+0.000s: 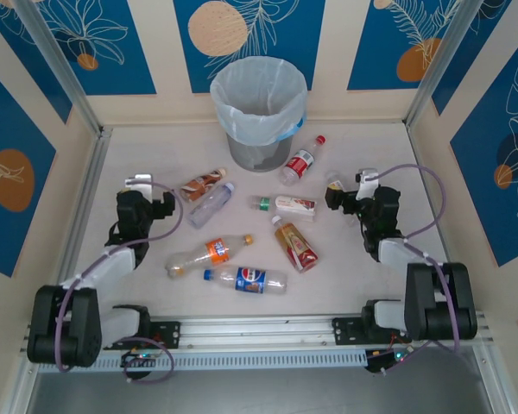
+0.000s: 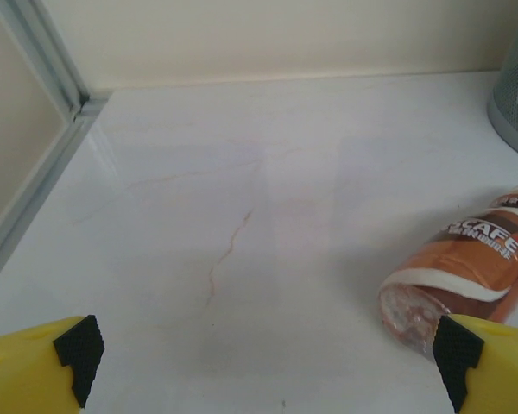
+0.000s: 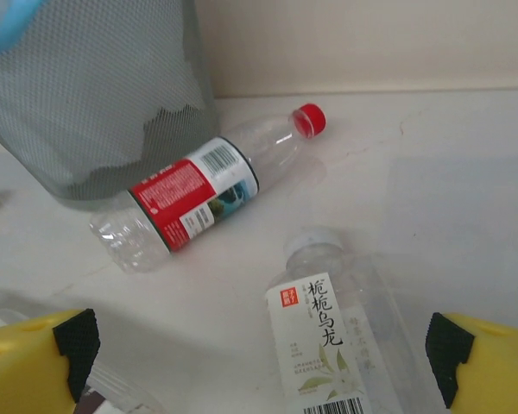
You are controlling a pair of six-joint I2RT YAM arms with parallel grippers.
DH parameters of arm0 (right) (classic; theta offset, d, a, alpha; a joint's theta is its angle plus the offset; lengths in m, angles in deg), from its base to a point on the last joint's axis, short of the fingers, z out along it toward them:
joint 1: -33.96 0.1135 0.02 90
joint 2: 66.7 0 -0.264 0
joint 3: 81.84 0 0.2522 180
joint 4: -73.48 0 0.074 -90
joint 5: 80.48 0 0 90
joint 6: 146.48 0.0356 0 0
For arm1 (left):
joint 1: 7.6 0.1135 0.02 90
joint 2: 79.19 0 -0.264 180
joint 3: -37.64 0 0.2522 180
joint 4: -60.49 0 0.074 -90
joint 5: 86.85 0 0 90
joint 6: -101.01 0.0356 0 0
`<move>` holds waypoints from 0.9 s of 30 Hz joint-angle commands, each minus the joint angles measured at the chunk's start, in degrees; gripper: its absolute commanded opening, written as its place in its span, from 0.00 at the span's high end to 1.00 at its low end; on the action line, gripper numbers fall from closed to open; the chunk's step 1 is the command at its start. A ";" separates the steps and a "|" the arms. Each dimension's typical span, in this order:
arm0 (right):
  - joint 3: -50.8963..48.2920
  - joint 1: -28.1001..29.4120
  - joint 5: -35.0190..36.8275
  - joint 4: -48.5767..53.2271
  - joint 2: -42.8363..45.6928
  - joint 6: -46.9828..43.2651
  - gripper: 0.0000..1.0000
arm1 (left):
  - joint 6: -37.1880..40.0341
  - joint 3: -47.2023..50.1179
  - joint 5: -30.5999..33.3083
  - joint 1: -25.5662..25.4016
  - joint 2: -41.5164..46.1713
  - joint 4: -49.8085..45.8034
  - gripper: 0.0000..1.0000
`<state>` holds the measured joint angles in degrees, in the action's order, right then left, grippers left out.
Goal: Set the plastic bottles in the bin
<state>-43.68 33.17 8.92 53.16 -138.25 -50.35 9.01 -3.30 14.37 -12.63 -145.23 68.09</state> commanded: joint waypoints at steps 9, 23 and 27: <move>11.91 -0.63 6.56 27.58 9.78 22.51 0.00 | -6.43 -25.02 -12.80 -0.66 -5.13 -34.77 0.01; 17.03 0.43 -0.94 34.60 10.13 25.41 0.00 | 7.27 -50.30 -19.60 -5.27 -30.96 -58.01 0.01; 18.40 1.43 0.93 36.88 10.79 23.80 0.00 | 11.39 -57.05 -10.73 -8.20 -39.34 -62.16 0.01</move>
<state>-27.44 33.93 9.51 87.03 -128.72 -25.50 15.09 -56.19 -1.65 -19.13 -180.59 12.66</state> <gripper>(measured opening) 0.995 0.994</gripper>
